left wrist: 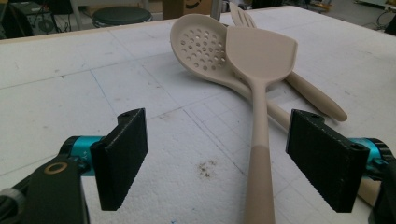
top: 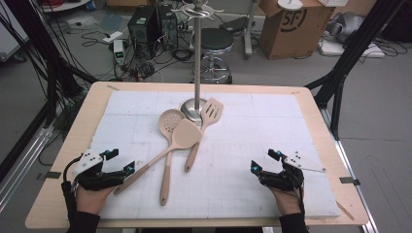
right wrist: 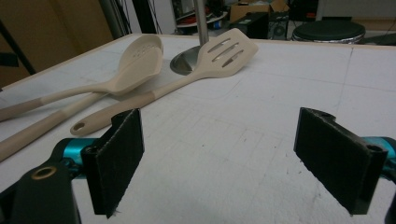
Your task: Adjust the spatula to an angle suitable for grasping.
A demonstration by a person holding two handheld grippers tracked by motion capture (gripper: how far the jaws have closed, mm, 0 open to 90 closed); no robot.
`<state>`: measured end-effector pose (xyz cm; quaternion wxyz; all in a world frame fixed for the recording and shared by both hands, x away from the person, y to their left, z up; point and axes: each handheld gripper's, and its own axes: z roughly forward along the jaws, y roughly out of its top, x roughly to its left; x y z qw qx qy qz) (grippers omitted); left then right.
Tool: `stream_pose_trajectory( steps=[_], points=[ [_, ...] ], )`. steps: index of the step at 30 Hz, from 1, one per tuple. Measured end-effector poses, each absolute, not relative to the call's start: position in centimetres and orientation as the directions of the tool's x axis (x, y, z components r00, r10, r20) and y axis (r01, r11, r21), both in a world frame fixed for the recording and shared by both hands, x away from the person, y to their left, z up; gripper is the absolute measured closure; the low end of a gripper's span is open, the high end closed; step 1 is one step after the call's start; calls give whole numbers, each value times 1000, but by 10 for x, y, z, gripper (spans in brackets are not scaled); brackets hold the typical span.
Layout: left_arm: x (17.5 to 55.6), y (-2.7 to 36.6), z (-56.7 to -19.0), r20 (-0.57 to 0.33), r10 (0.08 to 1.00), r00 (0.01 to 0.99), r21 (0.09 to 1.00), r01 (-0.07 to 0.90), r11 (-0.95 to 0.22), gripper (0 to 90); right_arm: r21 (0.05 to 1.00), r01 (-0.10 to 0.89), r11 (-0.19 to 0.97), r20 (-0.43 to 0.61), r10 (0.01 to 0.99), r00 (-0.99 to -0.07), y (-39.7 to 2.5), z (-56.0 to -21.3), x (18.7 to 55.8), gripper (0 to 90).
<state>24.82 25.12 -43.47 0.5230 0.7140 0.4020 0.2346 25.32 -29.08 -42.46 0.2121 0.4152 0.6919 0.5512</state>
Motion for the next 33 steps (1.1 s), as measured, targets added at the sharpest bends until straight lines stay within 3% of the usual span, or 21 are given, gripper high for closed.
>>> stream_pose_trajectory(
  steps=[13, 16, 18, 22, 23, 27, 33],
  points=[
    [243, 256, -436, -85, 831, 550, 937, 329, -122, 212, 940, 341, 17, 203, 775, -598, -284, -413, 261, 174],
    [244, 257, -436, -102, 827, 553, 937, 331, -106, 210, 935, 352, 46, 195, 761, -618, -278, -413, 263, 222],
    [244, 257, -435, -106, 823, 558, 937, 333, -105, 210, 928, 368, 60, 208, 735, -645, -271, -413, 267, 316],
    [244, 256, -435, -132, 813, 567, 935, 344, -89, 210, 921, 384, 72, 221, 713, -665, -264, -411, 273, 388],
    [244, 255, -435, -126, 814, 568, 935, 341, -94, 209, 919, 388, 75, 229, 700, -677, -257, -410, 276, 442],
    [244, 255, -434, -126, 817, 562, 936, 340, -89, 200, 914, 395, 96, 230, 679, -697, -246, -409, 280, 487],
    [243, 256, -434, -126, 818, 562, 936, 342, -90, 201, 901, 419, 113, 267, 615, -742, -225, -407, 294, 636]
  ],
)
